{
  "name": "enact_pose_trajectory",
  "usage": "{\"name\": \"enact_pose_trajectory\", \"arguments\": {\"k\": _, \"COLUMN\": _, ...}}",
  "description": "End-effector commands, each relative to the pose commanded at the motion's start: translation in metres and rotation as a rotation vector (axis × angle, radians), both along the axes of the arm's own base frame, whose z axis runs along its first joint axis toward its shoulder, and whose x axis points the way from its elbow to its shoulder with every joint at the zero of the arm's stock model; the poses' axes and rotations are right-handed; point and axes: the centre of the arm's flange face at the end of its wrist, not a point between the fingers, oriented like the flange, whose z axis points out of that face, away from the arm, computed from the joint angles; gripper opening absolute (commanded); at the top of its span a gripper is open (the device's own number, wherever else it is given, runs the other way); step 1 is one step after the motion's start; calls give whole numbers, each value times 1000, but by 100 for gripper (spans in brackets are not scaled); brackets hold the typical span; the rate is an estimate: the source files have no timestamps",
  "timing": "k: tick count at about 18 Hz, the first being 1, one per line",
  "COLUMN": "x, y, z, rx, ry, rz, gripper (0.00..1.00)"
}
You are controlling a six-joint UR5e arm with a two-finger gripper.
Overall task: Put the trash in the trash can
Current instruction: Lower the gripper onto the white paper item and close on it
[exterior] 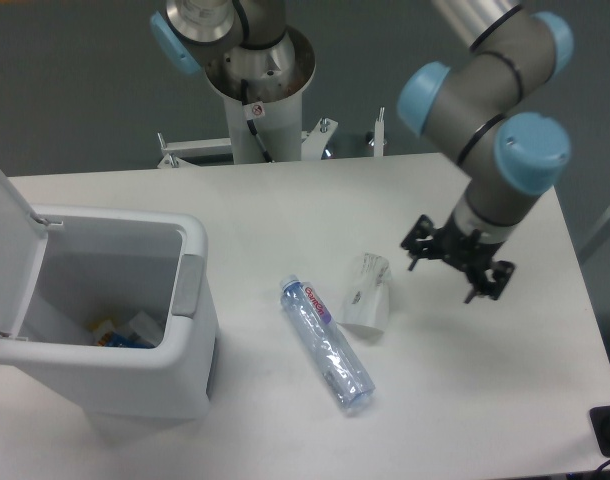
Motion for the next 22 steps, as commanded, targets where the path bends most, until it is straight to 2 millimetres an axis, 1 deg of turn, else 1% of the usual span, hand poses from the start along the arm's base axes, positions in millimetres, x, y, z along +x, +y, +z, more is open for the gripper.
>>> {"name": "enact_pose_trajectory", "arguments": {"k": 3, "x": 5, "y": -2, "z": -11, "rx": -7, "ry": -13, "rz": -2, "gripper": 100}}
{"name": "enact_pose_trajectory", "arguments": {"k": 4, "x": 10, "y": -3, "z": -20, "rx": -16, "ry": -28, "rz": -3, "gripper": 100}}
{"name": "enact_pose_trajectory", "arguments": {"k": 5, "x": 17, "y": -1, "z": -29, "rx": -24, "ry": -29, "rz": -11, "gripper": 100}}
{"name": "enact_pose_trajectory", "arguments": {"k": 6, "x": 24, "y": 6, "z": -36, "rx": -19, "ry": -18, "rz": -27, "gripper": 100}}
{"name": "enact_pose_trajectory", "arguments": {"k": 8, "x": 37, "y": 6, "z": -56, "rx": -5, "ry": 8, "rz": -27, "gripper": 100}}
{"name": "enact_pose_trajectory", "arguments": {"k": 9, "x": 45, "y": 9, "z": -62, "rx": 5, "ry": 25, "rz": -37, "gripper": 100}}
{"name": "enact_pose_trajectory", "arguments": {"k": 10, "x": 51, "y": 6, "z": -69, "rx": 13, "ry": 40, "rz": -40, "gripper": 89}}
{"name": "enact_pose_trajectory", "arguments": {"k": 11, "x": 53, "y": 6, "z": -71, "rx": 12, "ry": 38, "rz": -43, "gripper": 79}}
{"name": "enact_pose_trajectory", "arguments": {"k": 12, "x": 52, "y": 4, "z": -71, "rx": 12, "ry": 38, "rz": -43, "gripper": 60}}
{"name": "enact_pose_trajectory", "arguments": {"k": 13, "x": 52, "y": 4, "z": -70, "rx": 12, "ry": 38, "rz": -43, "gripper": 49}}
{"name": "enact_pose_trajectory", "arguments": {"k": 14, "x": 52, "y": 3, "z": -71, "rx": 11, "ry": 36, "rz": -40, "gripper": 31}}
{"name": "enact_pose_trajectory", "arguments": {"k": 15, "x": 51, "y": 2, "z": -69, "rx": 12, "ry": 39, "rz": -36, "gripper": 21}}
{"name": "enact_pose_trajectory", "arguments": {"k": 16, "x": 49, "y": 3, "z": -67, "rx": 12, "ry": 41, "rz": -34, "gripper": 8}}
{"name": "enact_pose_trajectory", "arguments": {"k": 18, "x": 48, "y": 4, "z": -64, "rx": 11, "ry": 46, "rz": -34, "gripper": 2}}
{"name": "enact_pose_trajectory", "arguments": {"k": 20, "x": 42, "y": 2, "z": -59, "rx": 8, "ry": 60, "rz": -28, "gripper": 0}}
{"name": "enact_pose_trajectory", "arguments": {"k": 22, "x": 30, "y": 2, "z": -41, "rx": 15, "ry": 67, "rz": -17, "gripper": 0}}
